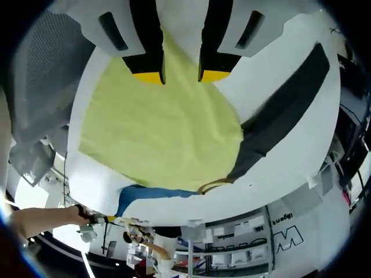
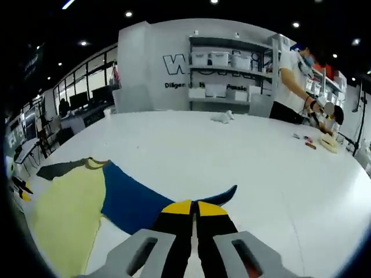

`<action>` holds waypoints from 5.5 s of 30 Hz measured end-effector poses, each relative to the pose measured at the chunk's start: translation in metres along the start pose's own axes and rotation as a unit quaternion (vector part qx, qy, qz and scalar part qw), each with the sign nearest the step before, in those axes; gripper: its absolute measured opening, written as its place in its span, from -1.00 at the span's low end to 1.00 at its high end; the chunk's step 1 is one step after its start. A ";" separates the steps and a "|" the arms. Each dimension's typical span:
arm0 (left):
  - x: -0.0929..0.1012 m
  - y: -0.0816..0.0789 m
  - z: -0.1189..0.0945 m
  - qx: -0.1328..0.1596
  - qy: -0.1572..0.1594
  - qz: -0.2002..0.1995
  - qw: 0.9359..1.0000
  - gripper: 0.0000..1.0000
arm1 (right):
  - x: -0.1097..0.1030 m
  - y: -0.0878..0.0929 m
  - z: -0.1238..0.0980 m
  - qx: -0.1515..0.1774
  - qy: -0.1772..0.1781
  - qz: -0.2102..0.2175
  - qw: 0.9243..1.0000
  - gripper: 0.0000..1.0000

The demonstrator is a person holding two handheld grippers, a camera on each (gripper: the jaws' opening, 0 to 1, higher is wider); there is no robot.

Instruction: Fold the garment on the visible template until the final outline fits inside the template.

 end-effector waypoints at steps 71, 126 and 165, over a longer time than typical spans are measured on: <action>-0.029 0.035 -0.082 0.082 -0.023 -0.077 0.993 0.70 | -0.414 -0.025 0.093 -0.009 -0.239 -0.183 0.953 -1.00; -0.026 0.037 -0.073 0.074 -0.037 -0.108 0.991 0.69 | -0.423 0.067 0.105 -0.079 -0.296 -0.274 0.912 -1.00; -0.028 0.029 -0.062 0.058 -0.031 -0.098 0.993 0.72 | -0.225 0.104 0.110 -0.128 -0.168 -0.201 0.957 -0.90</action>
Point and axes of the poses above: the point that each gripper's makers call its tool centre point, and the gripper's own axes: z roughly forward along the fingers, x roughly to its right, y roughly out of its underside, the point moved 1 cm from there along -z, roughly backward along the fingers, and after that the axes turned 1 degree about y, right-handed, at the moved point
